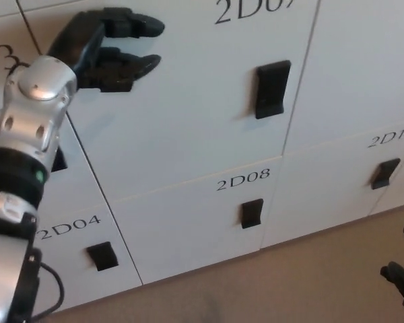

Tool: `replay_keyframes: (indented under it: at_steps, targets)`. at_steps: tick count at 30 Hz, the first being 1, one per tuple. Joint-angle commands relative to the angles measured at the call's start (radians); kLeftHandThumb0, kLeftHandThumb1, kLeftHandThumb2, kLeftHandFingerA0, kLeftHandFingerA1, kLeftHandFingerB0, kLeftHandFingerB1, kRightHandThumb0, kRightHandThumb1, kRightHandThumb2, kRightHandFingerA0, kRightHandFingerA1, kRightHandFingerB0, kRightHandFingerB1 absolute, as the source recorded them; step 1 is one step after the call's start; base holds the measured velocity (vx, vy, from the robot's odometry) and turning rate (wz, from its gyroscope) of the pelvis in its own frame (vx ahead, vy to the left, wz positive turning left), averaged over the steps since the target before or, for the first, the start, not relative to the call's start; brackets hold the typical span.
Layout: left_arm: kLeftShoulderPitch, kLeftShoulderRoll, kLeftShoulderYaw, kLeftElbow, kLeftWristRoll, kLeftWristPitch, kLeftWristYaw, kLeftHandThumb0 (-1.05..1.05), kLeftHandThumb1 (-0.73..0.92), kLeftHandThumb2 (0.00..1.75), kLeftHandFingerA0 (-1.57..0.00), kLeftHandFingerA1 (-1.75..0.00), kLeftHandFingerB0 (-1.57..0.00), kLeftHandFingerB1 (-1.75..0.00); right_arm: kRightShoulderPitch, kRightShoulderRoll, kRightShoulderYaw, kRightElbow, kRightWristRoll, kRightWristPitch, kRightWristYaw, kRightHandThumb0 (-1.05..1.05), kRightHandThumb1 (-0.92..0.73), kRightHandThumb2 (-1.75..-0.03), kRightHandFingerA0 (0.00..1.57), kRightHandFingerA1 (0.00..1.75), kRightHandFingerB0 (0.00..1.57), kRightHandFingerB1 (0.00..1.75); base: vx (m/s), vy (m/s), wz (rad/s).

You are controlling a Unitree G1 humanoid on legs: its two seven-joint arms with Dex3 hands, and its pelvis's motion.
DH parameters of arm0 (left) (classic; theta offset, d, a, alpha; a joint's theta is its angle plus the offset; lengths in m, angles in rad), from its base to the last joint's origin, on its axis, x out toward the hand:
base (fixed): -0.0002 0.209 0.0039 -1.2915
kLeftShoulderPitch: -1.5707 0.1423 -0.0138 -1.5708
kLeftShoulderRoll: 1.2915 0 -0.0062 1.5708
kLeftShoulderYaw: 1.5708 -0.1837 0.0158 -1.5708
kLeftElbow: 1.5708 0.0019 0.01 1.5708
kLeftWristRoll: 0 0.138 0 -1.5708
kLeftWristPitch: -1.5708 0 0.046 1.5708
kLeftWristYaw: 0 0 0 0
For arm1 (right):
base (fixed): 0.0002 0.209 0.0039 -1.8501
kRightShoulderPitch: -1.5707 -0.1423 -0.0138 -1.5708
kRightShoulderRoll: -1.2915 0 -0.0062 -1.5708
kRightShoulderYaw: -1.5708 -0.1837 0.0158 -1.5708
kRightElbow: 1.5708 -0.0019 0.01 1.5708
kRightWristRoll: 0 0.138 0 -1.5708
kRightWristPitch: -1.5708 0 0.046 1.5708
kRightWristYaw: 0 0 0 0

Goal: The robot walks towards an open cabinet and lifts its left hand to push the door towards the right to close it.

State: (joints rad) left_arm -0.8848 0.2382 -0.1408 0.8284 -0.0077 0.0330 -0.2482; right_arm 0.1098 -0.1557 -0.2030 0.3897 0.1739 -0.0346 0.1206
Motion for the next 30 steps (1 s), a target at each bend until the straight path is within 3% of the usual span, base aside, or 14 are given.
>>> replay_keyframes:
  at_steps: [1, 2, 3, 4, 6, 7, 9, 10, 14, 19, 28, 30]
  targets:
    - [0.421, 0.126, -0.105, -0.918, -0.045, 0.046, -0.185, -0.46, 0.63, 0.59, -0.64, -0.41, -0.55, -0.39, -0.011, -0.037, -0.018, -0.029, -0.002, 0.03, 0.008, -0.21, -0.56, -0.56, 0.75, 0.55, 0.36, 0.36, 0.0, 0.0, 0.0]
    - [0.421, 0.126, -0.105, -0.918, -0.045, 0.046, -0.185, -0.46, 0.63, 0.59, -0.64, -0.41, -0.55, -0.39, -0.011, -0.037, -0.018, -0.029, -0.002, 0.03, 0.008, -0.21, -0.56, -0.56, 0.75, 0.55, 0.36, 0.36, 0.0, 0.0, 0.0]
    - [0.558, 0.171, -0.176, -1.178, -0.107, 0.063, -0.227, -0.44, 0.51, 0.91, -0.63, -0.63, -0.44, -0.53, -0.035, -0.045, -0.019, -0.03, -0.007, 0.035, 0.004, -0.21, -0.55, -0.56, 0.75, 0.57, 0.36, 0.37, 0.08, 0.03, 0.0]
    - [0.676, 0.226, -0.253, -1.325, -0.134, 0.058, -0.24, -0.5, 0.58, 0.63, -0.69, -0.46, -0.57, -0.42, -0.047, -0.046, -0.02, -0.037, -0.008, 0.042, -0.001, -0.19, -0.57, -0.56, 0.75, 0.56, 0.37, 0.37, 0.0, 0.0, 0.0]
    - [0.759, 0.264, -0.307, -1.424, -0.149, 0.055, -0.249, -0.5, 0.58, 0.63, -0.69, -0.46, -0.57, -0.42, -0.054, -0.046, -0.02, -0.042, -0.008, 0.047, -0.004, -0.19, -0.57, -0.56, 0.75, 0.56, 0.37, 0.37, 0.09, 0.039, 0.03]
    - [0.854, 0.306, -0.369, -1.472, -0.137, 0.009, -0.257, -0.47, 0.66, 0.6, -0.69, -0.45, -0.59, -0.41, -0.063, -0.045, -0.022, -0.04, -0.006, 0.045, -0.004, -0.19, -0.56, -0.56, 0.74, 0.56, 0.37, 0.37, 0.08, 0.038, 0.03]
    - [0.854, 0.306, -0.369, -1.472, -0.137, 0.009, -0.257, -0.47, 0.66, 0.6, -0.69, -0.45, -0.59, -0.41, -0.063, -0.045, -0.022, -0.04, -0.006, 0.045, -0.004, -0.19, -0.56, -0.56, 0.74, 0.56, 0.37, 0.37, 0.08, 0.037, 0.03]
    - [0.979, 0.354, -0.433, -1.485, -0.103, -0.073, -0.267, -0.47, 0.67, 0.61, -0.68, -0.44, -0.58, -0.4, -0.074, -0.043, -0.024, -0.044, -0.003, 0.045, -0.005, -0.21, -0.57, -0.56, 0.73, 0.54, 0.37, 0.37, 0.0, 0.0, 0.0]
    - [1.104, 0.397, -0.45, -1.432, -0.068, -0.149, -0.283, -0.49, 0.68, 0.61, -0.68, -0.44, -0.57, -0.4, -0.09, -0.044, -0.029, -0.054, 0.001, 0.053, -0.008, -0.19, -0.58, -0.57, 0.74, 0.54, 0.36, 0.37, 0.0, 0.0, 0.0]
    - [1.245, 0.433, -0.307, -1.252, -0.059, -0.218, -0.313, -0.48, 0.65, 0.6, -0.69, -0.43, -0.58, -0.39, -0.139, -0.052, -0.037, -0.037, 0.004, 0.063, -0.015, -0.21, -0.57, -0.56, 0.73, 0.54, 0.35, 0.36, 0.0, 0.0, 0.0]
    - [1.32, 0.33, 0.021, -0.951, -0.125, -0.279, -0.221, -0.46, 0.69, 0.61, -0.7, -0.44, -0.59, -0.41, -0.164, -0.057, -0.044, -0.013, 0.008, 0.048, -0.005, -0.2, -0.57, -0.56, 0.73, 0.53, 0.34, 0.36, 0.0, 0.0, 0.0]
    - [1.314, 0.307, 0.118, -0.895, -0.13, -0.288, -0.161, -0.53, 0.62, 0.66, -0.69, -0.47, -0.57, -0.43, -0.169, -0.056, -0.046, -0.004, 0.005, 0.045, -0.006, -0.19, -0.59, -0.59, 0.75, 0.55, 0.34, 0.37, 0.0, 0.0, 0.0]
